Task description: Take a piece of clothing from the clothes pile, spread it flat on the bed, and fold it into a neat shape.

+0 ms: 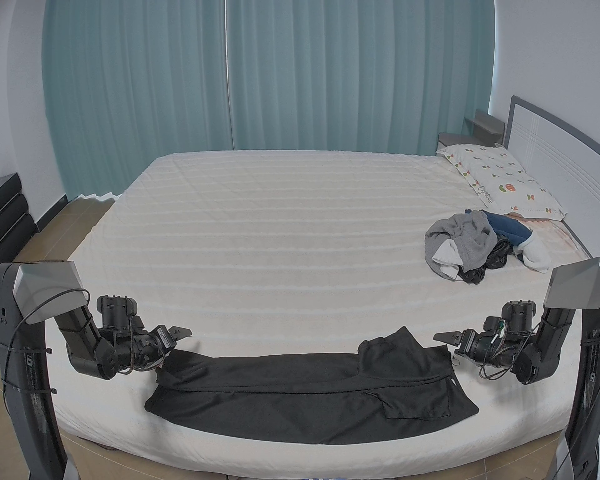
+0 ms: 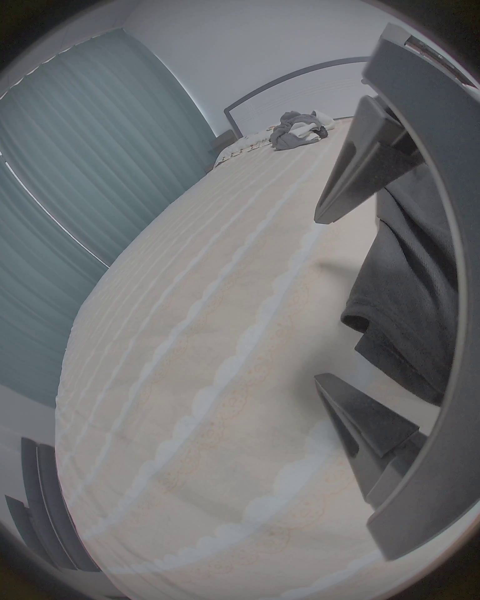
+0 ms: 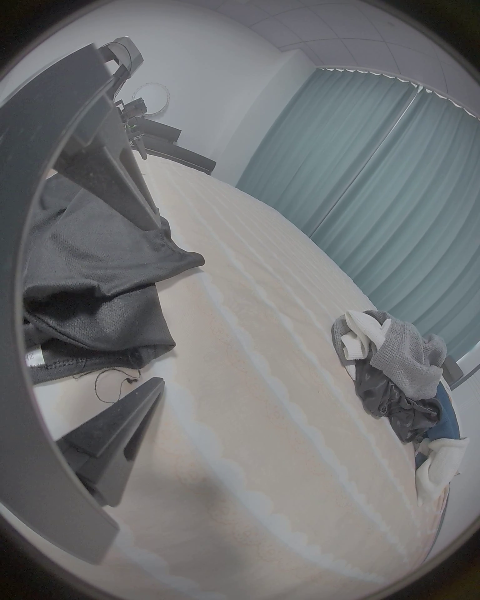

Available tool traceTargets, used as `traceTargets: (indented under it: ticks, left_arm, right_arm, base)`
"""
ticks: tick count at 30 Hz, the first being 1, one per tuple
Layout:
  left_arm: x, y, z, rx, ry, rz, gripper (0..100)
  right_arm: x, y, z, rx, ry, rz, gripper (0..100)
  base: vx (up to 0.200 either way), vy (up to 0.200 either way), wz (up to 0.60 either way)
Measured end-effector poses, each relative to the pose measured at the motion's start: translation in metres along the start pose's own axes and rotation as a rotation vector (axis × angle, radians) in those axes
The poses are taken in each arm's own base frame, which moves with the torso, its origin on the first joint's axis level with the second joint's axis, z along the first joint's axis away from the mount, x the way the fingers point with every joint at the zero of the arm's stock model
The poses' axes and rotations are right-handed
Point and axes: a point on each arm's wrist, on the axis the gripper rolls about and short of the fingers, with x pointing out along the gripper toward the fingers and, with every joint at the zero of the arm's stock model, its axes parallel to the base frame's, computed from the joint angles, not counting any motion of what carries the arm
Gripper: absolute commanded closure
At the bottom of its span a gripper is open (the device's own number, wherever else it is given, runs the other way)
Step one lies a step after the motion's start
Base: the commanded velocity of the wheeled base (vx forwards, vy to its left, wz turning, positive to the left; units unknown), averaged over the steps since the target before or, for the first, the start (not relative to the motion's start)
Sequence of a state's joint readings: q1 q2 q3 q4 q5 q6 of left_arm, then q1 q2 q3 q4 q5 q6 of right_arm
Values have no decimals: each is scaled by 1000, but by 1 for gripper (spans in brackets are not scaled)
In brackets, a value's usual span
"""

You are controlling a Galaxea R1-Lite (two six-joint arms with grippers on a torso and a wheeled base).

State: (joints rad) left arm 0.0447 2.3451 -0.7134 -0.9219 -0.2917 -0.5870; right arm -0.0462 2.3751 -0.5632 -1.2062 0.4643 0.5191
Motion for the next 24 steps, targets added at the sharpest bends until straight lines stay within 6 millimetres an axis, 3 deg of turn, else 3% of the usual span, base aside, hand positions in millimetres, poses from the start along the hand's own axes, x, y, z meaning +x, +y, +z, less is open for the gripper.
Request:
traceTargets:
  ticks: [4, 5, 24]
  left_arm:
    - [0, -1, -2, 12, 5, 0, 0]
    - [1, -1, -2, 14, 7, 0, 100]
    - [-4, 10, 0, 24, -2, 25, 100]
  right_arm:
    - [1, -1, 0, 0, 2, -1, 0]
    - [1, -1, -1, 1, 2, -1, 0]
    - [1, -2, -2, 2, 6, -3, 0]
  base:
    - [0, 0, 0]
    - [0, 0, 0]
    - [0, 0, 0]
